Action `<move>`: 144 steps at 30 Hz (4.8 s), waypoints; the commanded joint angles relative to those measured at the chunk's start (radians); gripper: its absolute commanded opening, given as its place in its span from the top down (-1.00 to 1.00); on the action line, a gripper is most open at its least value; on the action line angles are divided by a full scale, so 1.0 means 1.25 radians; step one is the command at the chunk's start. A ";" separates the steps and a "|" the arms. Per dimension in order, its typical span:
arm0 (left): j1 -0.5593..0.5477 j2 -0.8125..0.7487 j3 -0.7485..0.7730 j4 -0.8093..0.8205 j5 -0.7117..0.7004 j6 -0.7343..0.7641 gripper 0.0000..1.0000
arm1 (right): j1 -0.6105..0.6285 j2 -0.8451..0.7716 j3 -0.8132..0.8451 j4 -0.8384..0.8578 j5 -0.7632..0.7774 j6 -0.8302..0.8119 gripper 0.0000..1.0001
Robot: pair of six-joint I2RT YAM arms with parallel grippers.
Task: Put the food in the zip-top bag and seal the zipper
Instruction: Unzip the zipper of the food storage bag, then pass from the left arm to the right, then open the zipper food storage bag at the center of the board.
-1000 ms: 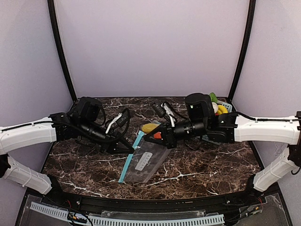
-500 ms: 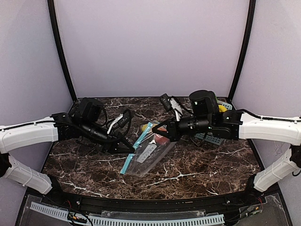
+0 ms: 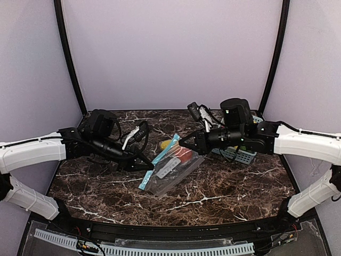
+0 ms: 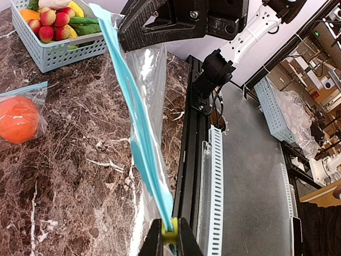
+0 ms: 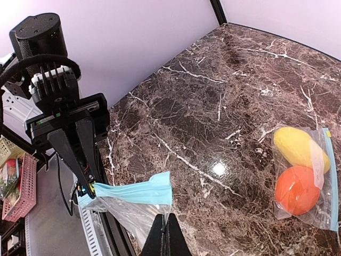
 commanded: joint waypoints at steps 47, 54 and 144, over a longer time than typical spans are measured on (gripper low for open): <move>-0.180 0.030 -0.124 0.038 -0.681 -0.315 0.99 | 0.125 0.233 0.107 0.110 0.199 0.314 -0.08; -0.190 0.047 -0.120 0.055 -0.682 -0.325 0.99 | 0.132 0.277 0.121 0.129 0.185 0.325 0.15; -0.107 0.101 -0.095 0.207 -0.566 -0.421 0.11 | 0.108 0.298 0.042 0.227 0.155 0.303 1.00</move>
